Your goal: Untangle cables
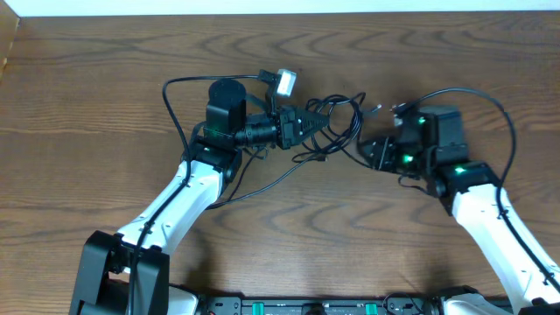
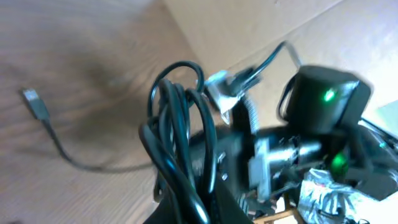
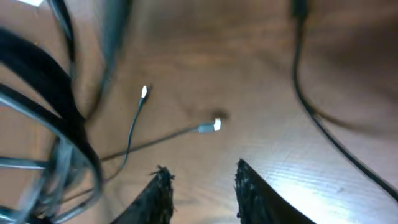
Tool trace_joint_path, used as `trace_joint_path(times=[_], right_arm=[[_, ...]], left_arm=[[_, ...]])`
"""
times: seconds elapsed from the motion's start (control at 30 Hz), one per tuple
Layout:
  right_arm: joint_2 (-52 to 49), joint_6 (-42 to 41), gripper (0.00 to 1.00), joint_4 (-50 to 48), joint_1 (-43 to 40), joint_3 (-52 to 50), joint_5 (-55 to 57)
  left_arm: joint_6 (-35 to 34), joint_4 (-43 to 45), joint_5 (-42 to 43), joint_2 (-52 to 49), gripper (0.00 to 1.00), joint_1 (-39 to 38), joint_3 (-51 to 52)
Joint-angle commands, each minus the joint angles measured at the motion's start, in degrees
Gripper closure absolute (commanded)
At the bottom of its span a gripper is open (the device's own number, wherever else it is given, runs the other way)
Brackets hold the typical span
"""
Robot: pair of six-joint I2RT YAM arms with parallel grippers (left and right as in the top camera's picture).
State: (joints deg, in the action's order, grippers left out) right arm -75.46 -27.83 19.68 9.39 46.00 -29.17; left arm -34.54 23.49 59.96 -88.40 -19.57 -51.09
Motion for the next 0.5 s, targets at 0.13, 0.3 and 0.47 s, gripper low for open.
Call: trace_joint_path(times=[0.13, 0.3, 0.47], right_arm=[[9.1, 9.4, 0.53, -3.5, -7.8, 0.1, -9.0], [8.9, -8.6, 0.62, -5.6, -6.9, 0.1, -9.6], [8.7, -26.3, 0.57, -8.3, -6.9, 0.1, -10.8]], left_arm=[[4.5, -2.9, 1.2, 0.1, 0.92, 0.2, -0.4], [7.6, -2.6, 6.4, 0.1, 0.92, 0.1, -0.4], [12.2, -2.7, 10.0, 0.1, 0.92, 0.1, -0.4]])
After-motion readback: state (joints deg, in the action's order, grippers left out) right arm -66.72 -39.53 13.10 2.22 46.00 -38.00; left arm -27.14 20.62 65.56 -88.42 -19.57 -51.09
